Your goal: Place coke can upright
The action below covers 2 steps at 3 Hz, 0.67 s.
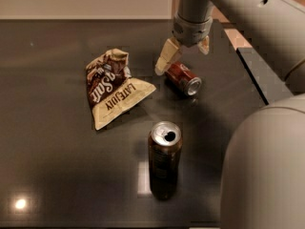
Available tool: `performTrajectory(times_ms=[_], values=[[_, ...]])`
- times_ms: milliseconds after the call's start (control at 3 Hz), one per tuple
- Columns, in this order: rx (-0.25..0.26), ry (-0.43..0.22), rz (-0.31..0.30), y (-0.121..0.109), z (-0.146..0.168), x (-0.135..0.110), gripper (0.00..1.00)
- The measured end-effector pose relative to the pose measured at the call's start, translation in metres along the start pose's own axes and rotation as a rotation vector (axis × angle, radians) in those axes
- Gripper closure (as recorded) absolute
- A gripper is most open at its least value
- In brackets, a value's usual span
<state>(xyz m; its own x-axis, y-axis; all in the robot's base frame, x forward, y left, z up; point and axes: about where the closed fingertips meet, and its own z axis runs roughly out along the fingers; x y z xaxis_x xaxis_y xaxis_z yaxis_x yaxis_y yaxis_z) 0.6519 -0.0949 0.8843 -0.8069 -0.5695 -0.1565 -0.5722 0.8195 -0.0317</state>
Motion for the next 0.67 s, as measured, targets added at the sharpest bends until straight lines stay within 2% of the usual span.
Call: performTrajectory(times_ms=[333,667], values=[[-0.007,0.03,0.06,-0.003,0.024,-0.002,0.0],[-0.009,0.062,0.067,0.0,0.041,-0.002,0.15]])
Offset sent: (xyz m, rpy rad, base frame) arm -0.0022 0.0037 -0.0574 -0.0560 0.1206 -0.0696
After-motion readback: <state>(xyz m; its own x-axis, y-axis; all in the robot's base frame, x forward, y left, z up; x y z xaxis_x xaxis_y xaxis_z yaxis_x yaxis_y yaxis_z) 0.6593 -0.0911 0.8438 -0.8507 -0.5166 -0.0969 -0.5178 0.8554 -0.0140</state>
